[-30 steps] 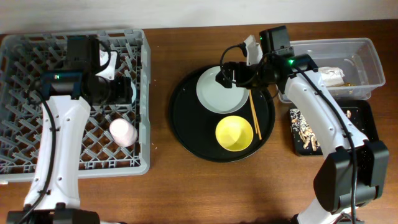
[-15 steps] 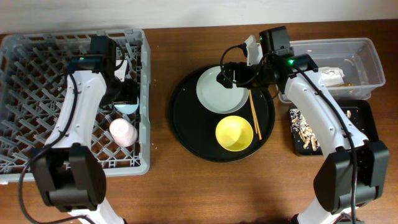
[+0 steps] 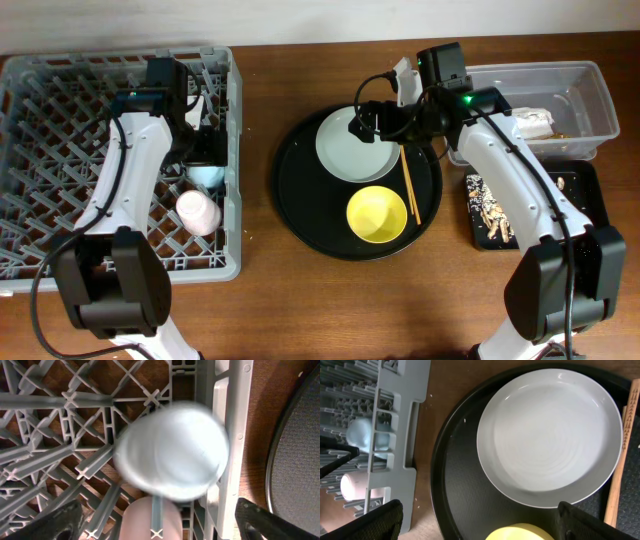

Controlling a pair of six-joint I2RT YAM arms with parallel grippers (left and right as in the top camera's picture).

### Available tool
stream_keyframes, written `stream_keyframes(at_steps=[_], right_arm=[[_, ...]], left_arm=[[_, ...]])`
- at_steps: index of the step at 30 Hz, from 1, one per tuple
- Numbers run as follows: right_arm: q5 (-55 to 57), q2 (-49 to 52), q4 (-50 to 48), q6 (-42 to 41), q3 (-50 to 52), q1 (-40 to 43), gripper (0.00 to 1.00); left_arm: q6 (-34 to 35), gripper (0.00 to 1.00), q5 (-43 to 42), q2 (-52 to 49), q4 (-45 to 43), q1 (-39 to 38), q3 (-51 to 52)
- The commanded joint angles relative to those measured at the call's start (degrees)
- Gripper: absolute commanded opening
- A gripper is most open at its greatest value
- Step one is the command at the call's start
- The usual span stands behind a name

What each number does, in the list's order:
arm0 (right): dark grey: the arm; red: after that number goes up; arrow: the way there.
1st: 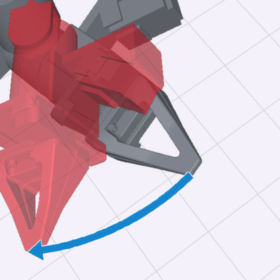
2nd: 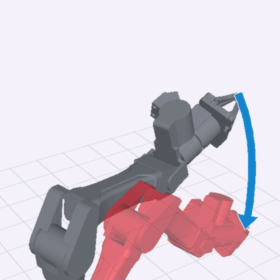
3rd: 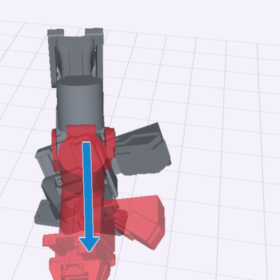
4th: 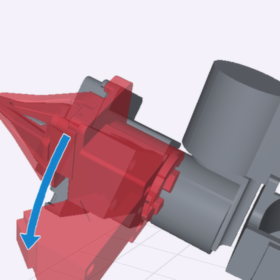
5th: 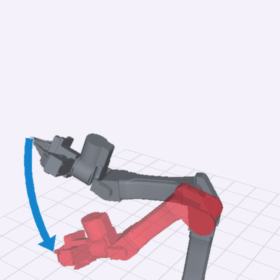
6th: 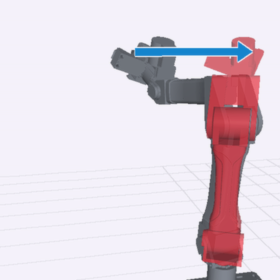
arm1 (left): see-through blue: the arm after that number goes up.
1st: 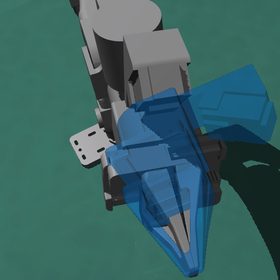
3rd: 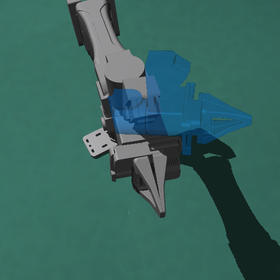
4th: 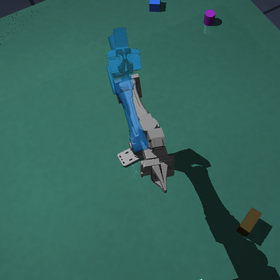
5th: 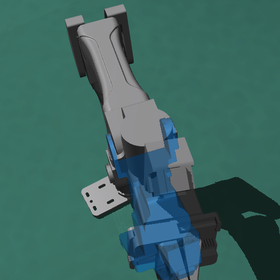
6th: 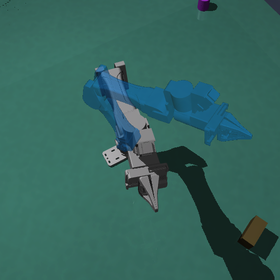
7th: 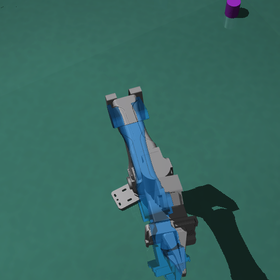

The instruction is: Sort waste into correct bins and load items into the dishwasher rack

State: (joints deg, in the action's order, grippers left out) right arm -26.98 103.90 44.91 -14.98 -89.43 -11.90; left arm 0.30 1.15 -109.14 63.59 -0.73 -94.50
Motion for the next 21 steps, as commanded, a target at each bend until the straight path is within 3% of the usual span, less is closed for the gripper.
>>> stream_keyframes(at_steps=[1,7,15,21], right_arm=[[0.94,0.74,0.11,0.20,0.57,-0.26,0.99],[2.23,0.74,-0.11,-0.13,0.57,-0.26,0.98],[4.04,0.68,2.82,-0.48,0.55,-0.17,0.98],[5.53,-2.03,7.04,-3.54,0.48,3.08,0.99]], left_arm=[[0.11,0.99,0.61,-0.57,-0.13,0.04,-0.48],[0.09,0.99,-1.66,-0.55,0.04,-0.02,-3.02],[0.11,0.99,-21.66,-0.46,4.22,-1.20,-15.47],[0.11,0.99,-21.75,-0.52,4.37,-8.59,-15.21]])
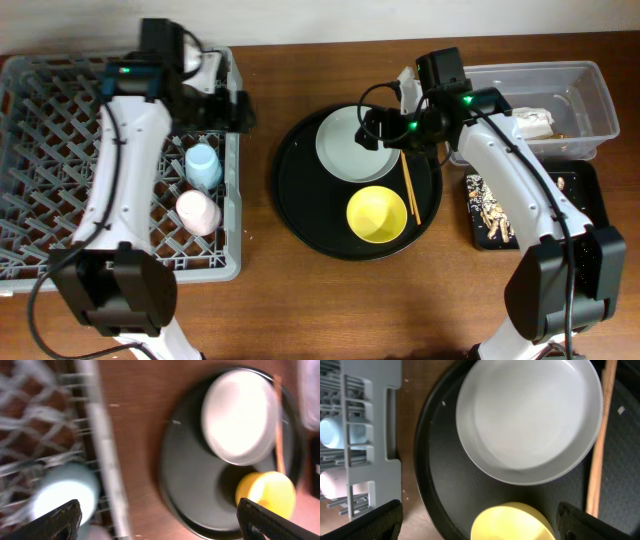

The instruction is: Sort waste into correct bins and load items into the dishwasher rack

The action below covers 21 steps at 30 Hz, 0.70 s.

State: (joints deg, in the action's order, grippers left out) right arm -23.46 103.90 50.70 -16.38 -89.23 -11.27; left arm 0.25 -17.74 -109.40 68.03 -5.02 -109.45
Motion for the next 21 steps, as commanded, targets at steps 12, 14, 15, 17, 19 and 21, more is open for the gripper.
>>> stream_keyframes(at_steps=[12,14,15,17,19,21], right_arm=[[11.21,-3.78,16.68,-1.88,0.94,6.25,0.86],[13.31,-3.78,17.97,-1.88,1.99,5.35,0.79],[13.66,-3.78,17.97,-1.88,3.10,4.83,0.75],[13.64,-3.78,16.90,-1.90,5.81,4.07,0.69],[13.62,-3.78,14.88,-1.92,8.66,3.23,0.66],[13.66,-3.78,13.42,-1.90,10.71,2.58,0.66]], left_arm=[[1.11,0.98,3.69,-0.37,0.20,-15.34,-0.20],[1.49,0.98,3.65,-0.37,0.20,-15.28,-0.20],[1.46,0.98,3.69,-0.37,0.20,-15.28,-0.20],[1.46,0.98,4.37,-0.39,0.15,-15.28,-0.20],[1.46,0.98,5.42,-0.44,0.17,-15.30,-0.20],[1.46,0.98,5.57,-0.52,0.17,-15.28,-0.15]])
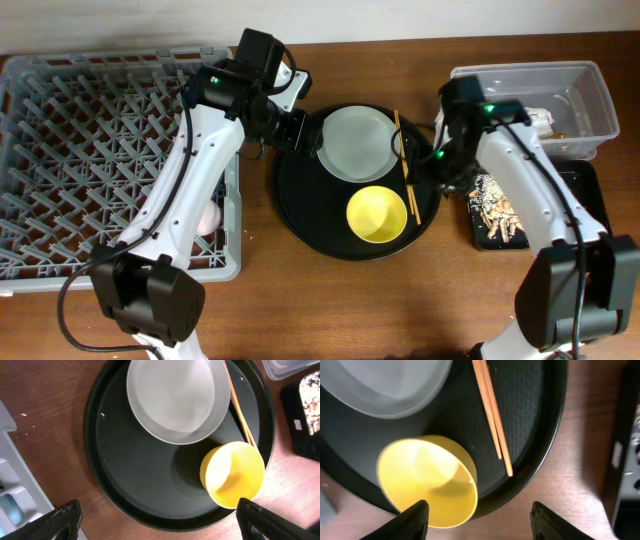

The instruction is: Sort waste into correct bins and load items into the dishwasher rack

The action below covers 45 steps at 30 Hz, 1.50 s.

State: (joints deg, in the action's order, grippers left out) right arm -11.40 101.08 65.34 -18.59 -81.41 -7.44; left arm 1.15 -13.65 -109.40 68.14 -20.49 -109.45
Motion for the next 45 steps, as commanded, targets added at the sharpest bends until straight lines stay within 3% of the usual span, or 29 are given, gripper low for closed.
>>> stream_keyframes(at_steps=[1,17,30,37,43,45], right_arm=[[1.60,-0.96,-2.40,0.31,4.33,-1.64,0.65],[0.68,-0.22,-13.77,0.15,14.40,-5.05,0.44],[-3.61,0.00,-19.69,0.35,13.94,-15.30,0.45],[-3.58,-1.42,-13.31,0.35,5.84,-7.41,0.58],[-4.04,-1.51,-9.79,0.37,0.57,1.09,0.62],[-4.04,-1.44,-9.38,0.74,0.61,1.97,0.62]], left_arm=[[0.57,0.98,1.46,-0.52,0.07,0.20,-0.15],[0.79,0.98,1.44,-3.74,0.00,2.32,-0.11],[1.01,0.98,-0.17,-3.74,0.11,4.52,-0.11],[1.25,0.98,-3.72,-3.76,1.62,3.30,-0.09],[4.22,0.97,-3.69,-4.11,4.63,-0.63,-0.09],[4.26,0.91,-3.23,-4.17,5.92,-2.21,0.00]])
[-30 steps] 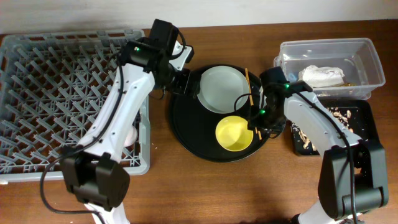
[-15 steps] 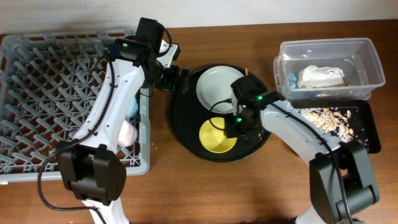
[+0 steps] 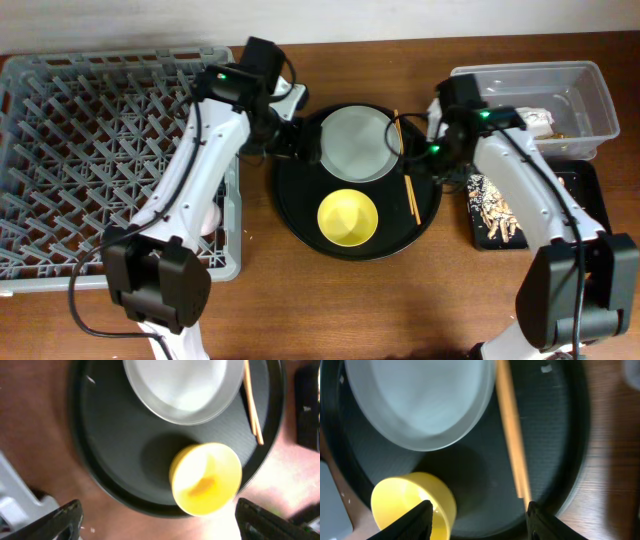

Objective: Sort waste into correct bins and load items into the dishwasher rack
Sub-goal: 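Grasp the yellow bowl rim with the left gripper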

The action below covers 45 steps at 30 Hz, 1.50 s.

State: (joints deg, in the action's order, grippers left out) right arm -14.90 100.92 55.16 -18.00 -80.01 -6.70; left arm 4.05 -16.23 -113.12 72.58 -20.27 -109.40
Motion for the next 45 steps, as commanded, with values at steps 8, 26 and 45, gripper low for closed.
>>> stream_keyframes(at_steps=[8,26,45], right_arm=[[-0.48,-1.25,1.44,1.31,-0.79,1.11,0.62],[0.35,-1.25,1.66,1.70,-0.79,1.09,0.63],[0.59,-1.25,1.88,2.82,-0.79,1.11,0.63]], left_arm=[[8.39,0.82,6.34,-0.46,-0.28,-6.25,8.39],[13.18,0.46,5.53,-0.46,-15.85,-9.73,25.53],[14.40,0.01,4.87,-0.46,-20.11,-9.73,29.14]])
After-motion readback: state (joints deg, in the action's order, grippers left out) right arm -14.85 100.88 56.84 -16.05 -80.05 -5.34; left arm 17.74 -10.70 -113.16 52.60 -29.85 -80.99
